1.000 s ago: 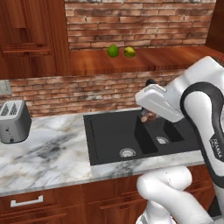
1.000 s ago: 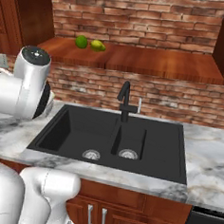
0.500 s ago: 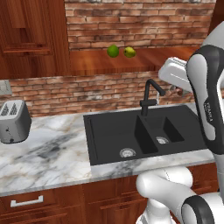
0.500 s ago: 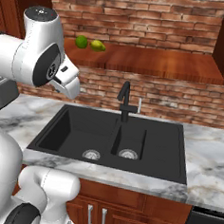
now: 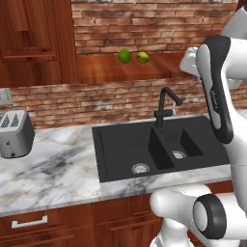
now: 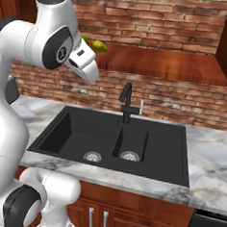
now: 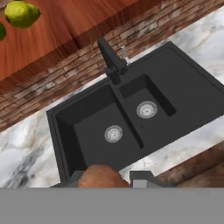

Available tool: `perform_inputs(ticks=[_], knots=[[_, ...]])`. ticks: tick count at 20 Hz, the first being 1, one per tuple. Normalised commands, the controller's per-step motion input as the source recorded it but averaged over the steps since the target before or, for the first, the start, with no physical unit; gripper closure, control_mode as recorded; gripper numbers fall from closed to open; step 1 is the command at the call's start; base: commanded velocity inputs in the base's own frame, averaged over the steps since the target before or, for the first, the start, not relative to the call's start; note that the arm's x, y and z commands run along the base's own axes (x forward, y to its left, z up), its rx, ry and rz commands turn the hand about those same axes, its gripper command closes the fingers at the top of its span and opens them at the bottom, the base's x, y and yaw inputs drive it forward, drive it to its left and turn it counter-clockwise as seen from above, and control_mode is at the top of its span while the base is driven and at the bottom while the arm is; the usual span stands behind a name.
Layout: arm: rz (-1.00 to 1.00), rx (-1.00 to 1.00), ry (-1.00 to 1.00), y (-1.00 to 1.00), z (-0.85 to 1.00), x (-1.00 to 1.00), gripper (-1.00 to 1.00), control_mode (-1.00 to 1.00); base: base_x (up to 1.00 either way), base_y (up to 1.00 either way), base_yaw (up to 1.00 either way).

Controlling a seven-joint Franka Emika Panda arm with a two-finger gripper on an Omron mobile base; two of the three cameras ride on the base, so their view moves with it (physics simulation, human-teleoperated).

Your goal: Pick the pear, lime, mushroom from the counter and place them in the cabinet.

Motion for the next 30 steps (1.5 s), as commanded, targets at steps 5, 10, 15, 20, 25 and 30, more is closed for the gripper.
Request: perform_inputs(ticks=[5,10,15,20,25,30], knots=[[-0.05,-0.06,-0.03,-0.26,0.09,0.88,1.0,-1.0,0.0,0.0,0.0],[-0.02,0.0,0.0,-0.26,0.05,1.0,1.0,-1.0,0.0,0.0,0.0],[0.0,0.0,0.0,-0.16,0.11,1.0,1.0,-1.0,0.0,0.0,0.0],[0.0,0.0,0.0,-0.01,-0.04,1.0,1.0,-1.0,0.0,0.0,0.0],[0.0,0.0,0.0,-0.05,-0.14,1.0,1.0,-1.0,0.0,0.0,0.0],[0.0,0.0,0.0,-0.09,-0.11,1.0,1.0,-1.0,0.0,0.0,0.0]])
